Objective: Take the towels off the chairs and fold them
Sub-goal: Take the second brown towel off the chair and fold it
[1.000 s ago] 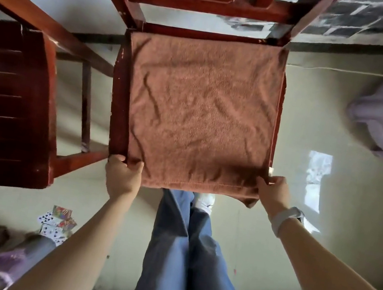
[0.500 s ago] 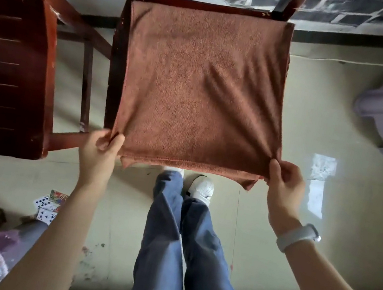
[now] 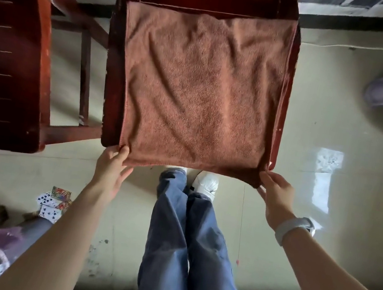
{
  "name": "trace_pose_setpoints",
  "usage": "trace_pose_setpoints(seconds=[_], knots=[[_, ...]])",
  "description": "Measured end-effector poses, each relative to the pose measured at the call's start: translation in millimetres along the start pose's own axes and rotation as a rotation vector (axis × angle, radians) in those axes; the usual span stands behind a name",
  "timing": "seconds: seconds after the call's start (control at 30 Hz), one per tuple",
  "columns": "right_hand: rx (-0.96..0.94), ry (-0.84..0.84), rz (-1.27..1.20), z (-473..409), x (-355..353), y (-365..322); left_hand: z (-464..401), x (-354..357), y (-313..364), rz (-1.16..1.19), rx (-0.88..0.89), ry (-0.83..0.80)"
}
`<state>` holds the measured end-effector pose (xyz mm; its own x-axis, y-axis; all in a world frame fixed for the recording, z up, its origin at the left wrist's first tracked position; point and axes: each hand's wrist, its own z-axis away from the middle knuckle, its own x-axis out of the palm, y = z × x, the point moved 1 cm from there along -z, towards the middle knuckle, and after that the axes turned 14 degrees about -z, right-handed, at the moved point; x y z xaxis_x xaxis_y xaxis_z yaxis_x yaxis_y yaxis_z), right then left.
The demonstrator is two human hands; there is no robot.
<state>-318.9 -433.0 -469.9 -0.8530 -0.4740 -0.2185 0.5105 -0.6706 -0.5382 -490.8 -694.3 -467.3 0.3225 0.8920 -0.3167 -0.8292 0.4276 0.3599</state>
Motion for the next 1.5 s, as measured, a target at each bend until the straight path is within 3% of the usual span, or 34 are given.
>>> trace_pose_setpoints(seconds=[0.23, 0.5, 0.67, 1.0, 1.27, 1.5], knots=[[-0.126, 0.002, 0.030, 12.7, -9.0, -13.5, 20.4, -16.7, 6.0, -0.015, 0.027, 0.103], [-0.039, -0.141, -0.098, 55.7, -19.2, -80.5, 68.7, -47.5, 55.3, 0.132, 0.031, 0.134], [0.033, -0.257, -0.303, 84.4, -20.5, -133.4, 98.3, -55.5, 101.6, 0.229, 0.042, 0.132], [-0.071, -0.209, -0.266, 109.9, -24.8, -186.1, 148.0, -65.6, 155.3, 0.290, 0.038, -0.077], [-0.098, -0.160, -0.346, 117.5, -26.3, -185.3, 155.5, -67.4, 151.9, 0.288, 0.015, 0.023], [-0.280, -0.302, -0.166, 135.0, -30.0, -187.7, 167.2, -73.9, 144.6, 0.197, 0.293, -0.003]])
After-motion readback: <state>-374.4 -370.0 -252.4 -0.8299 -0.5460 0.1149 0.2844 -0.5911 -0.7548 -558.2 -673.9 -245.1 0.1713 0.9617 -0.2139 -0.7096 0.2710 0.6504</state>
